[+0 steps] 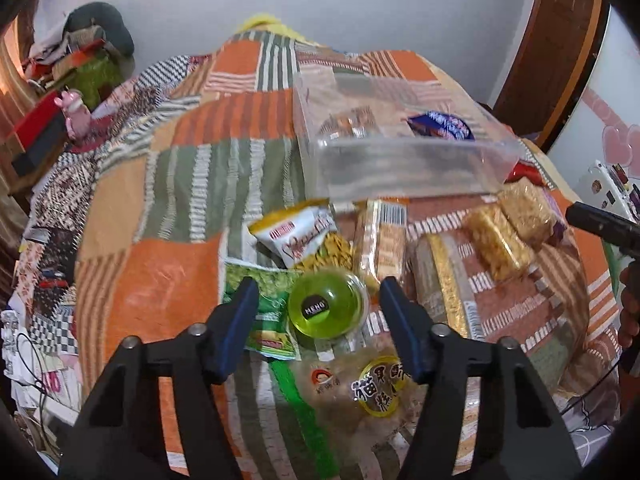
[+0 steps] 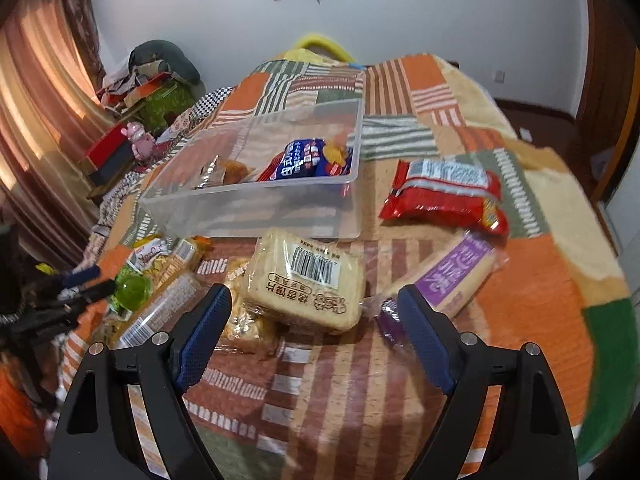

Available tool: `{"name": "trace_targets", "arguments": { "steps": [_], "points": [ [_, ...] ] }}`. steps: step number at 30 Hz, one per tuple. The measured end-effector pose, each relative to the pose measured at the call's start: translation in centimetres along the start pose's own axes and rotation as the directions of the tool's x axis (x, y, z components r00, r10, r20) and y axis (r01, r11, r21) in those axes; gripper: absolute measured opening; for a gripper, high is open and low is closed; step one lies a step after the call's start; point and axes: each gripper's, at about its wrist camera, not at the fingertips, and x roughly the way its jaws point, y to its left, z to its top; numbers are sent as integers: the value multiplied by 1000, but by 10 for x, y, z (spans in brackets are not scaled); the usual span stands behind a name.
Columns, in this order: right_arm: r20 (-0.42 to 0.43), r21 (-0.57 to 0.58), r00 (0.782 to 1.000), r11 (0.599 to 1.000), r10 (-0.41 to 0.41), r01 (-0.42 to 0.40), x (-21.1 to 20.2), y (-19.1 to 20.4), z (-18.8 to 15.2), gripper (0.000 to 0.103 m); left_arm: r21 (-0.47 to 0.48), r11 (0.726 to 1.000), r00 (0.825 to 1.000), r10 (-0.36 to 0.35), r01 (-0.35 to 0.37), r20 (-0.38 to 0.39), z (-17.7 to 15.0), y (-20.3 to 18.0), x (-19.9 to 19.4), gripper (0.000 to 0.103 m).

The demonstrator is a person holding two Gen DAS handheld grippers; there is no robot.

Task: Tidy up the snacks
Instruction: 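Grasp the cream bread pack with the right gripper while the left gripper grasps the green jelly cup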

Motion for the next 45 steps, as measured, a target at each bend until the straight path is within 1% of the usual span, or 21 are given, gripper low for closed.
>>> {"name": "trace_targets", "arguments": {
  "steps": [4,8,10,13,17,20,22,26,30,36,40,45],
  "points": [
    [-29,17,999,1000,14,-14,11,0,0,83,2,1000,999,-9,9,-33,-4,-2,14,53],
    [-46,25,998,999,34,-33,21,-2,2,84,-9,1000,997,-20,20,-68,-7,-1,29,52],
    [-45,24,998,999,40,-39,24,-2,3,85,-14,1000,997,-26,25,-75,-10,-3,33,52],
    [-57,20,997,999,50,-48,31,0,5,85,-19,999,995,-41,39,-87,-14,-7,39,52],
    [-77,6,996,999,36,-35,45,5,4,86,-31,999,996,-36,34,-79,-15,-6,41,52],
    [-87,30,995,998,56,-53,49,3,2,85,-38,999,997,-29,26,-73,-16,-6,40,49],
    [-80,40,995,997,62,-59,48,1,2,82,-37,999,998,-24,22,-65,-15,-6,38,49],
    [-64,26,997,999,42,-40,41,3,1,81,-27,1000,998,-7,5,-56,-9,-6,37,49],
    [-32,6,999,999,34,-33,30,5,3,81,-20,1000,1000,-11,11,-23,-4,-9,24,49],
    [22,-15,999,1000,27,-27,13,10,13,81,0,1000,999,1,-1,51,11,-14,-1,49],
    [64,-33,997,999,32,-30,3,15,23,81,13,1000,995,2,-3,99,27,-20,-14,49],
    [111,-63,993,997,41,-34,-1,24,40,81,25,1000,988,-18,14,152,51,-28,-22,49]
  ]
}}
